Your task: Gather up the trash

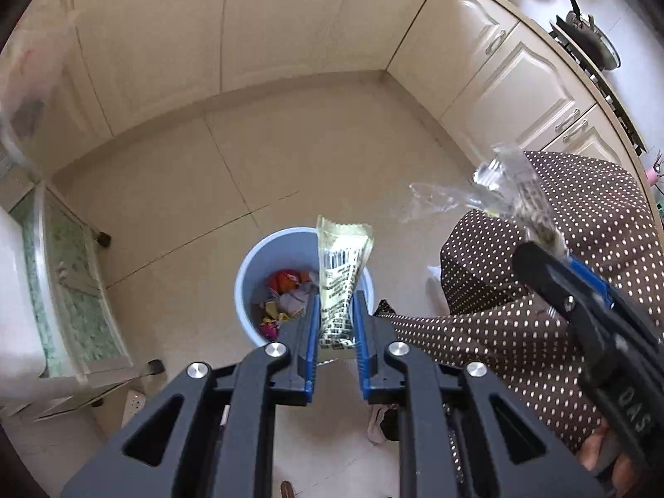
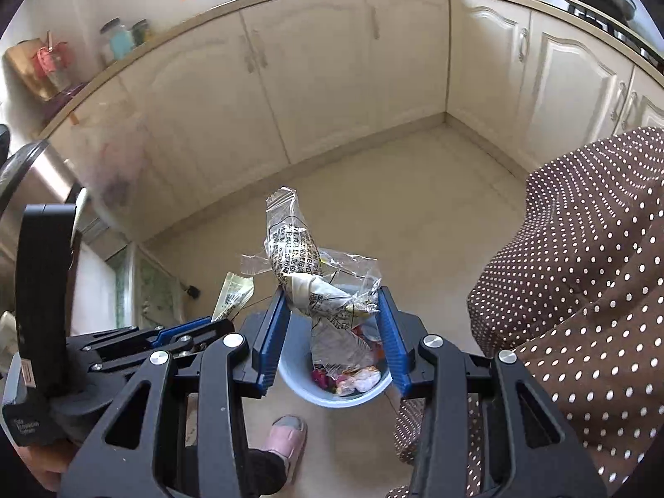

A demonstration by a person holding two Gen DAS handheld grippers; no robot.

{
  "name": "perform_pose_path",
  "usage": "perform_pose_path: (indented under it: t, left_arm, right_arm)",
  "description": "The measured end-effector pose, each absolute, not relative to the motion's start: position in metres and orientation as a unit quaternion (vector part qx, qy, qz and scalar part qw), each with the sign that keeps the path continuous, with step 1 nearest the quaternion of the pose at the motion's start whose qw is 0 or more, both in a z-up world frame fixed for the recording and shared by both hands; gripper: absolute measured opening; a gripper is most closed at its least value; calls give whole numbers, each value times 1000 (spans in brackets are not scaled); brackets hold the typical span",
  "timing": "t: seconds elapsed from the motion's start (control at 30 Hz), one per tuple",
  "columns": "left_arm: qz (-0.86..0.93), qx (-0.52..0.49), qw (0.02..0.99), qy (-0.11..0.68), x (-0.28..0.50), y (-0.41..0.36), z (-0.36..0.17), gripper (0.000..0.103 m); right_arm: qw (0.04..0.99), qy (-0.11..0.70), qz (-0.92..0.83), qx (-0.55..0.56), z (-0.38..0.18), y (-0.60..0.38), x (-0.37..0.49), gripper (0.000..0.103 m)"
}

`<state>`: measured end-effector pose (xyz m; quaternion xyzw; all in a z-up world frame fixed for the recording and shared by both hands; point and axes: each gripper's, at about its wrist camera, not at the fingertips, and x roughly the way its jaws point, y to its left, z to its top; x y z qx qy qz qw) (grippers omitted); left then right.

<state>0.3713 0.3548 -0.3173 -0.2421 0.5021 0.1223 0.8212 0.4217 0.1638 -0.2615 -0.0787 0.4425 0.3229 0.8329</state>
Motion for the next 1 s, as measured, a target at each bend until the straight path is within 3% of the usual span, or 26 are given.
perform_pose_path:
  t: [0.07, 0.2, 0.23, 0.7, 1.0]
  left_arm:
    - [116, -241, 821, 505, 381, 353, -322, 17]
    - [110, -237, 826, 500, 394, 352, -325, 51]
    - [114, -237, 829, 494, 393, 352, -324, 52]
    - [164, -251, 824, 480, 354, 374, -302, 52]
    - [160, -247, 832, 471, 351, 368, -278, 53]
  right_arm:
    - [837, 441, 317, -66, -263, 162, 425, 40]
    - [839, 441, 314, -55, -264, 157, 432, 40]
    - [839, 441, 313, -56, -264, 157, 433, 40]
    - [834, 442, 323, -74, -265, 175, 431, 41]
    - [842, 426, 322, -79, -255, 186, 435, 51]
